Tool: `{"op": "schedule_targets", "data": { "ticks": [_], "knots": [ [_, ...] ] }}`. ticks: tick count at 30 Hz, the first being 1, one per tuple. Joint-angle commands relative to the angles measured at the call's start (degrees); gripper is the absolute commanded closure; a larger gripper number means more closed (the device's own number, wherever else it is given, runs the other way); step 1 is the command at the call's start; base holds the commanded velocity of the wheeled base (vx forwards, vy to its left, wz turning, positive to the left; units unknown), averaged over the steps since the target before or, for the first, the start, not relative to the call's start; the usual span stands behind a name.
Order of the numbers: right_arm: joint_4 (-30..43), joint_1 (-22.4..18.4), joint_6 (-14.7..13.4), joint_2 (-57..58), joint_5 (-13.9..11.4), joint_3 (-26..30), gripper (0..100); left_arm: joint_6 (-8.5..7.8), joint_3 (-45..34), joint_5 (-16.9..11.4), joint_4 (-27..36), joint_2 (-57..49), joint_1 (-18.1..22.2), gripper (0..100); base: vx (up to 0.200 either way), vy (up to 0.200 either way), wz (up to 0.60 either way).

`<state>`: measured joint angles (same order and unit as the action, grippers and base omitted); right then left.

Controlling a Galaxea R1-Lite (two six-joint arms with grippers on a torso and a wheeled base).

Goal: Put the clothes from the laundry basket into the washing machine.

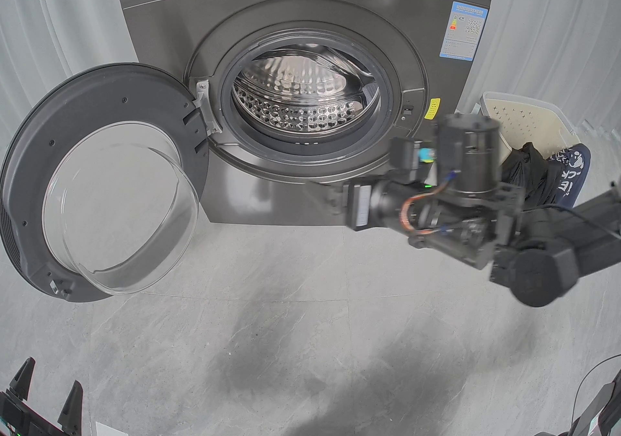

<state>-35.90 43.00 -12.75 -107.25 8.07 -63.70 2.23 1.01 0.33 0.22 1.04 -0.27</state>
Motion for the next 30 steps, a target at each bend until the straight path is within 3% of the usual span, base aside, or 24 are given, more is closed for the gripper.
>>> {"op": "schedule_targets", "data": {
  "ticks": [1,6,8,13,16,19,20,22,27,30],
  "knots": [
    [-0.66,-17.24,6.25,44.94,-0.42,36.19,0,-0.30,-0.84,-0.07,-0.04,-0.60,0.00,0,0.000,0.000,0.00],
    [-0.40,-23.05,8.01,55.13,-0.42,43.92,0,-0.30,-0.84,0.02,-0.04,-0.60,0.00,0,0.000,0.000,0.00],
    [-0.31,-27.62,9.68,61.37,-0.78,47.96,0,-0.30,-0.84,-0.07,0.04,-0.60,0.00,0,0.000,0.000,0.00],
    [-0.22,-32.89,11.08,69.02,-1.57,55.79,0,-0.30,-0.84,0.02,0.04,-0.60,0.00,0,0.000,0.000,0.00],
    [-0.13,-35.44,11.08,75.44,-2.71,63.26,0,-0.30,-0.84,-0.07,0.04,-0.60,0.00,0,0.000,0.000,0.00],
    [11.64,-37.90,10.03,88.62,-3.32,63.26,0,-0.21,-0.84,0.02,0.04,-0.60,0.00,0,0.000,0.000,0.00],
    [11.64,-37.90,10.03,88.62,-3.32,63.26,0,-0.21,-0.84,0.02,0.04,-0.60,0.00,0,0.000,0.000,0.00],
    [23.25,-40.36,11.52,98.55,-4.03,63.61,0,-0.30,-0.84,-0.07,-0.04,-0.60,-0.08,0,0.000,0.000,0.00],
    [31.68,-41.85,11.87,105.93,-6.22,63.70,0,-0.30,-0.84,0.02,-0.04,-0.60,-0.08,0,0.000,0.000,0.00],
    [33.00,-42.73,10.55,107.25,-7.45,63.52,0,-0.30,-0.84,-0.07,0.04,-0.60,0.00,0,0.000,0.000,0.00]
  ]
}}
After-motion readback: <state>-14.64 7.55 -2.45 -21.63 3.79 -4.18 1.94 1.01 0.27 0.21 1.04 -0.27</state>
